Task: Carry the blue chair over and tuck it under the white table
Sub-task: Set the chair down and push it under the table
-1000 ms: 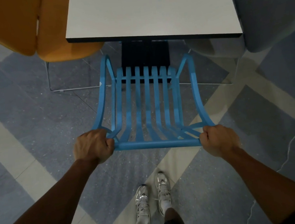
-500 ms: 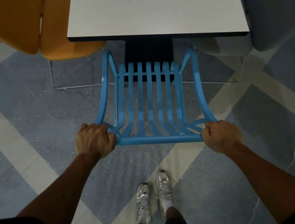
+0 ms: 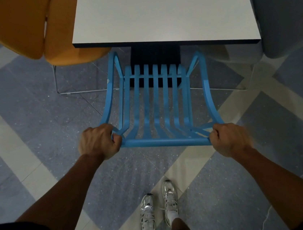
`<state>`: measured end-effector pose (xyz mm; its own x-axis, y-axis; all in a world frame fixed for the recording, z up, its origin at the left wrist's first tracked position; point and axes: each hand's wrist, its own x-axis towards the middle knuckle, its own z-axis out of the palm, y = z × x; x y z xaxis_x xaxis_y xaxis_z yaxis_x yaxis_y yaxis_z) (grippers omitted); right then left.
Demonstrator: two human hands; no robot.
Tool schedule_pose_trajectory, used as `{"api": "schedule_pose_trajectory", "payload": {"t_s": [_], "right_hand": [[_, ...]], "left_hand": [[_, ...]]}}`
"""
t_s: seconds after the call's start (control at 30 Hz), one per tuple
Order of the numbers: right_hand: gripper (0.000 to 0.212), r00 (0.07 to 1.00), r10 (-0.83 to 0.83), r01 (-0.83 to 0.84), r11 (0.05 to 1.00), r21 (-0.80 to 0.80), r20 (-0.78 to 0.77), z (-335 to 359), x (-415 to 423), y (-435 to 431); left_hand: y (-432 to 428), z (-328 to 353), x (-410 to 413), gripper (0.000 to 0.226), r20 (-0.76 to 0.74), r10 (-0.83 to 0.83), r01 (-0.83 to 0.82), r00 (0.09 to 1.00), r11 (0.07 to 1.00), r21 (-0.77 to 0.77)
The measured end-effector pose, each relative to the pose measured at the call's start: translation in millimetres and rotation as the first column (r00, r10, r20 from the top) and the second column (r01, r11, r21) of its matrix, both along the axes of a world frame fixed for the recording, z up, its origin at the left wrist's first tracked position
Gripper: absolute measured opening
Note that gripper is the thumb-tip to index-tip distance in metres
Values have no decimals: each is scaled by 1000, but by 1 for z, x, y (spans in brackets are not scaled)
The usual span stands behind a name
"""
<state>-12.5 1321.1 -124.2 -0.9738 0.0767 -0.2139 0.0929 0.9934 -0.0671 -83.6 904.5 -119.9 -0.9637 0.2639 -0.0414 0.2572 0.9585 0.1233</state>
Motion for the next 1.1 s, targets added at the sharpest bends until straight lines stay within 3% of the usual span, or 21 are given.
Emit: {"api": "schedule_pose_trajectory", "payload": {"t_s": [0.53,0.8,1.1], "right_hand": [[30,990,-127,131,989,-69,63,5,22,7],[27,997,-38,42,997,-63,69,8,11,11],[27,993,-48,51,998,-21,106,6,17,19]], "left_hand": [[9,-8,23,27,77,49,-51,996,999,13],[9,-7,11,32,40,45,-48,998,995,85],[19,-8,22,28,75,136,-142,988,985,93]]}}
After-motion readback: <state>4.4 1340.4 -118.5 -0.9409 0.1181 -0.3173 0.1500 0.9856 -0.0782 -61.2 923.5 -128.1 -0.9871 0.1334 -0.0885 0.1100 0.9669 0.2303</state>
